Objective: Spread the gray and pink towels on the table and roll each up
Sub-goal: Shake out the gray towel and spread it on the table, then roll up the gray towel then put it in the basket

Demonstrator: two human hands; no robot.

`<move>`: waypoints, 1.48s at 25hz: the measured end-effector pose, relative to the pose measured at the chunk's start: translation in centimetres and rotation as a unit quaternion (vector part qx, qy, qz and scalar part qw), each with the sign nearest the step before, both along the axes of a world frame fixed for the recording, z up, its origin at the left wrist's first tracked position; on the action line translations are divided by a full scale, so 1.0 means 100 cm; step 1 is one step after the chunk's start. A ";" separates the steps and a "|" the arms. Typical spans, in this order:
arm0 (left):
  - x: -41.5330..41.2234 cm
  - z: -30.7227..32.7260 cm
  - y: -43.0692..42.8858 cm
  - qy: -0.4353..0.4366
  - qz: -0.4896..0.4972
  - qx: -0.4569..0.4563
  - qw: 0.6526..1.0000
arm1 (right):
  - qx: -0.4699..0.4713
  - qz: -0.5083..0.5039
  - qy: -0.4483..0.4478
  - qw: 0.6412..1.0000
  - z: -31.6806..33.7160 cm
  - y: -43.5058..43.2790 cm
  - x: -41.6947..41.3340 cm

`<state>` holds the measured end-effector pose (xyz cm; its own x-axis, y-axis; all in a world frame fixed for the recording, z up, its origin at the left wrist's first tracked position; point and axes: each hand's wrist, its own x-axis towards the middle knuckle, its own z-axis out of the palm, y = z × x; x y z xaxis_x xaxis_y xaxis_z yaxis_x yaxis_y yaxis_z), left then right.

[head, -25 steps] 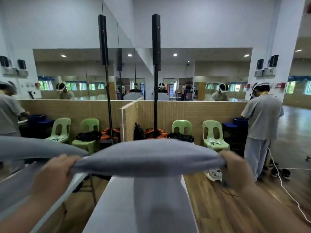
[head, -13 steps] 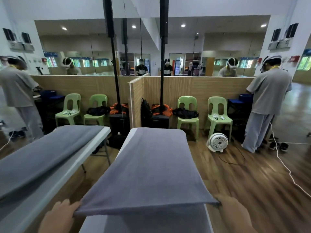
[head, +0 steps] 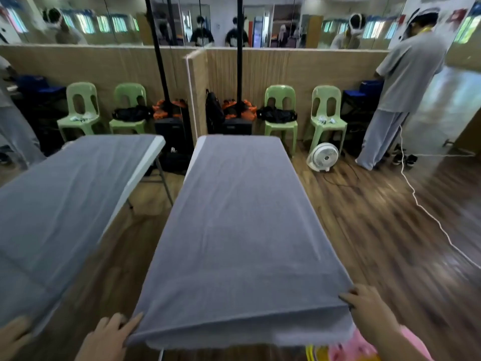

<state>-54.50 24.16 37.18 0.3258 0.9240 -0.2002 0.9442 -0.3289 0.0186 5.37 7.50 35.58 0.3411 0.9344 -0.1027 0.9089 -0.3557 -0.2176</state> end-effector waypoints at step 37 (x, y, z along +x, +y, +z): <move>0.210 -0.061 0.046 -0.078 -0.078 -0.013 0.994 | 0.057 -0.060 0.032 0.996 -0.019 0.110 0.023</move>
